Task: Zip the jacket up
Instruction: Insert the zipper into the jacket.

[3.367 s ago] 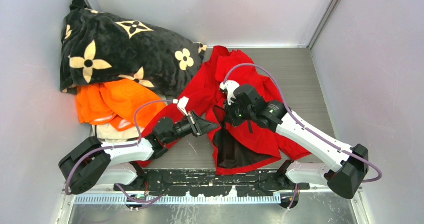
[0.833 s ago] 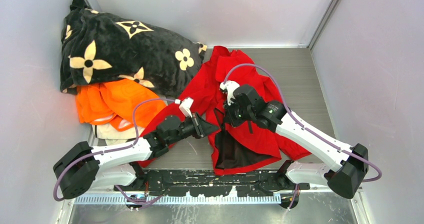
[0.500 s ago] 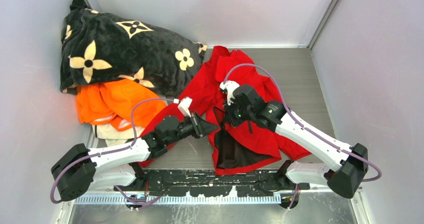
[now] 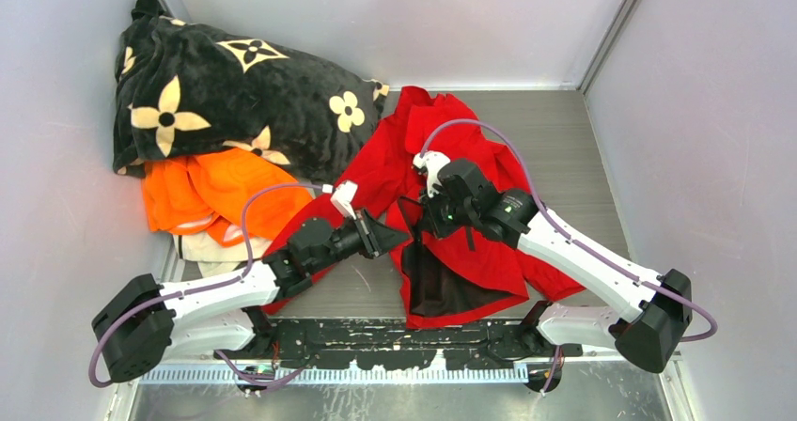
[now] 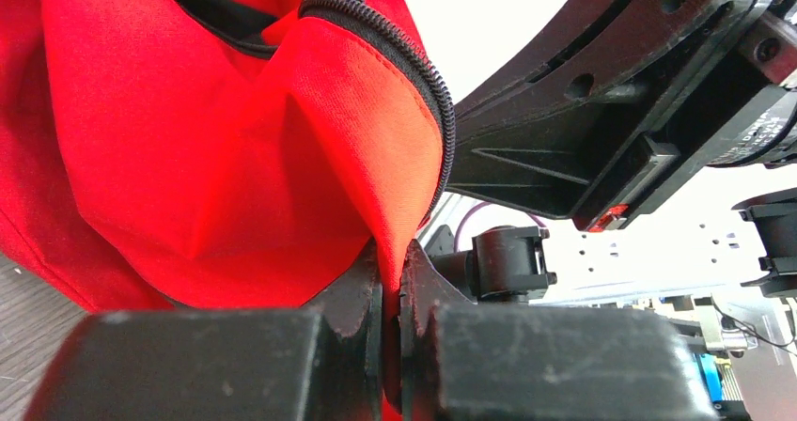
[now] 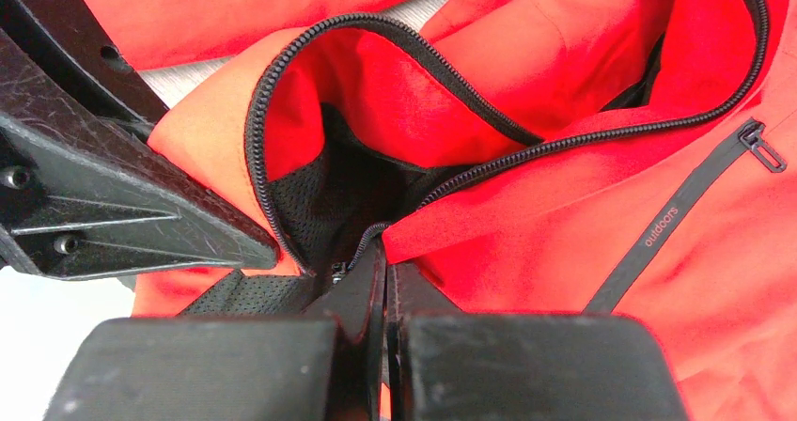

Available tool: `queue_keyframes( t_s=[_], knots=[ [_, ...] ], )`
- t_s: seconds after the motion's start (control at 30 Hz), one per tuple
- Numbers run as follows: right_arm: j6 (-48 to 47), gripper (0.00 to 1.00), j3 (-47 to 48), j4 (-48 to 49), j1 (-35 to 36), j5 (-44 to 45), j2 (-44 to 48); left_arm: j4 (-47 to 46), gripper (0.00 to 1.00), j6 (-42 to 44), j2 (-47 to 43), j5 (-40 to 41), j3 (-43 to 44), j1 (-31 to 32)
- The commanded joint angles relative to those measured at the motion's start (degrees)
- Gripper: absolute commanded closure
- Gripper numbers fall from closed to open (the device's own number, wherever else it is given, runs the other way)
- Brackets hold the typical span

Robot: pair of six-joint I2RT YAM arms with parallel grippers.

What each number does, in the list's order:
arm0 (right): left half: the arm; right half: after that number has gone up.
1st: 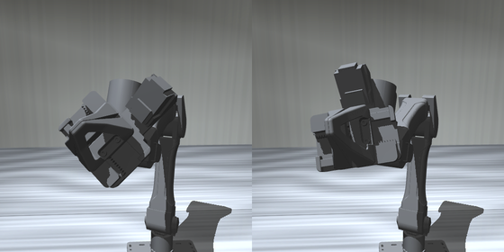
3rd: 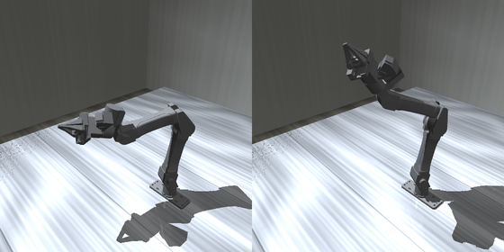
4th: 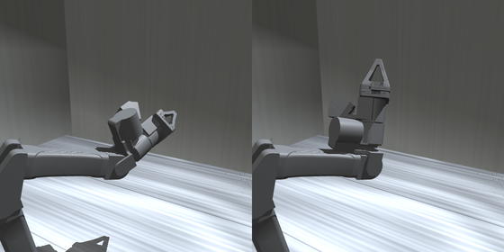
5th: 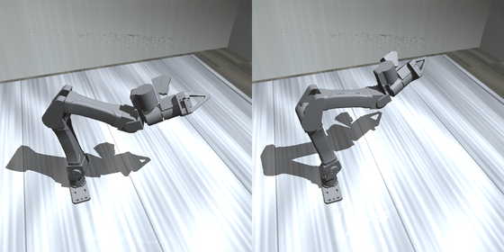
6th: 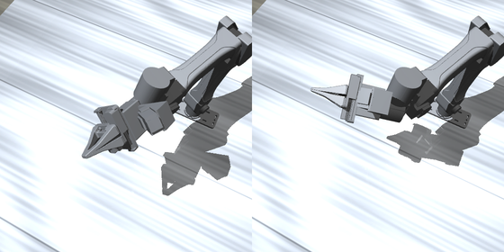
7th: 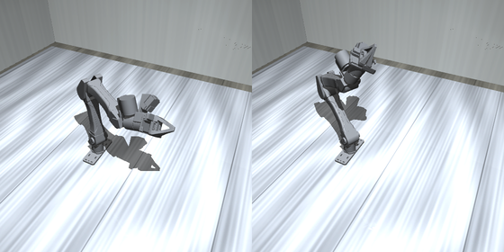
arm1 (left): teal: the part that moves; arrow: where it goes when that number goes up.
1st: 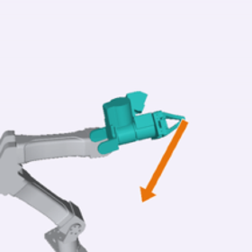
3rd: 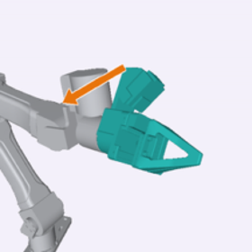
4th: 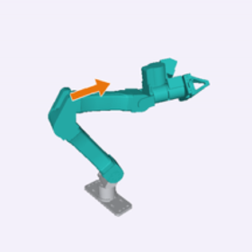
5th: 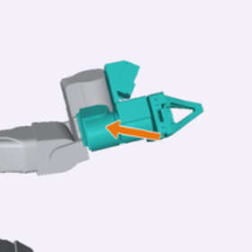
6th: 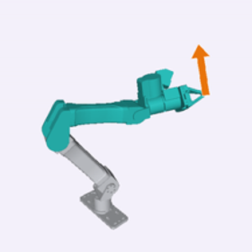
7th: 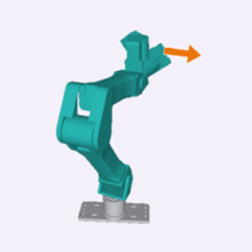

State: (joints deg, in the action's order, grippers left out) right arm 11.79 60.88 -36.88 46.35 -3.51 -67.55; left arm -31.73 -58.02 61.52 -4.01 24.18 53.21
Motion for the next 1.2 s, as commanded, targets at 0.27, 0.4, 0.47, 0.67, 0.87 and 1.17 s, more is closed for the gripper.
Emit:
queue_keyframes(
  t_s=[0.27,0.4,0.47,0.67,0.87,1.17],
  knots=[
    [1.07,0.99,1.5,3.74,0.23,-0.36,0.71,-2.32,1.0,1.34,0.62,2.06,2.79,0.73],
    [1.17,0.99,1.53,3.75,0.23,-0.38,0.73,-1.71,1.0,1.33,0.84,2.48,3.02,0.83],
    [1.25,0.99,1.52,3.75,0.23,-0.37,0.81,-1.76,1.0,1.31,1.04,2.52,3.12,0.92],
    [1.21,0.99,1.36,3.83,0.23,-0.49,0.84,-1.74,1.0,1.24,1.34,2.78,3.32,1.06],
    [1.35,0.99,1.34,3.83,0.23,-0.54,0.84,-1.57,1.0,1.2,1.5,3.08,3.32,1.19],
    [1.39,0.99,1.34,3.83,0.23,-0.58,0.93,-0.29,1.0,1.41,1.63,3.44,3.52,1.36]
  ],
)
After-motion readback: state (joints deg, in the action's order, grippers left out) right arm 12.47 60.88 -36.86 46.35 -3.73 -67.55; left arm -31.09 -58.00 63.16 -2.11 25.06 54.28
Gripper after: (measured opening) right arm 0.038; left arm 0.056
